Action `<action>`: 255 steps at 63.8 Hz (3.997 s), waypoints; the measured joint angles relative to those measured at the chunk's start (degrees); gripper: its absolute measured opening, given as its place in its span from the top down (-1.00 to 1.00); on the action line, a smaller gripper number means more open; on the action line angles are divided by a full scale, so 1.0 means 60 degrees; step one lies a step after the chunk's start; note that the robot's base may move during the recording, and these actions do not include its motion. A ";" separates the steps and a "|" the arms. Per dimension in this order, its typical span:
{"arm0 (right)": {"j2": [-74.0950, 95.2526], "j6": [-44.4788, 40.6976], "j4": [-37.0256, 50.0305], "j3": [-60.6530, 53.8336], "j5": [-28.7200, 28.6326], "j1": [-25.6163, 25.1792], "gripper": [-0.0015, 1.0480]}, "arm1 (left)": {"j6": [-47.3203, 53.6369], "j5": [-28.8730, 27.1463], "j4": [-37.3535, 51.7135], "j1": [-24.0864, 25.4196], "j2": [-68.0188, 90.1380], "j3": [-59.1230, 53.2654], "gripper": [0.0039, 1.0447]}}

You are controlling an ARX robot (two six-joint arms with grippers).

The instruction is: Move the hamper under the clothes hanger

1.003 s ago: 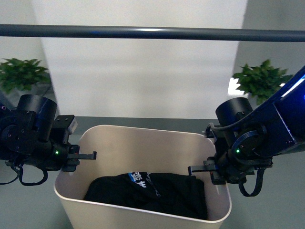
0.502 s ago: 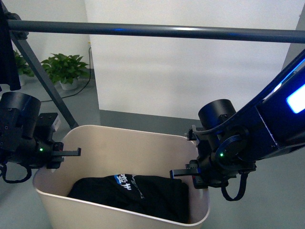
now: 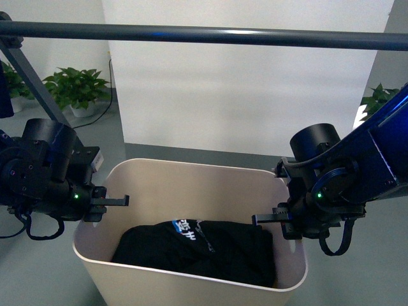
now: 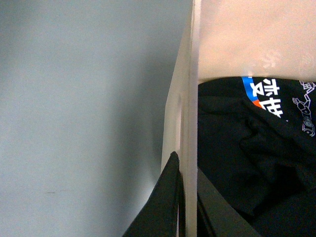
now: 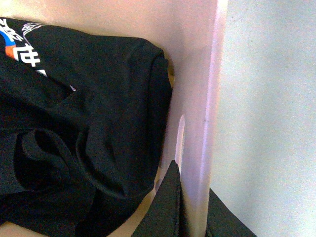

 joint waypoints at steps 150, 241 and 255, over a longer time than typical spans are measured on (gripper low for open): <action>0.1330 0.1384 0.4441 -0.2830 -0.0601 -0.0627 0.92 | -0.1053 0.0357 0.3537 -0.1741 0.0503 -0.3730 0.64; -0.5089 0.0648 0.6364 -0.4765 0.1577 0.0404 -0.85 | 0.0073 0.1220 0.4346 -0.1821 -0.5829 -0.4652 -0.88; -0.6382 -0.0033 0.7850 -0.5836 0.2543 0.0743 -0.85 | -0.0047 0.1158 0.5027 -0.1949 -0.6706 -0.5027 -0.88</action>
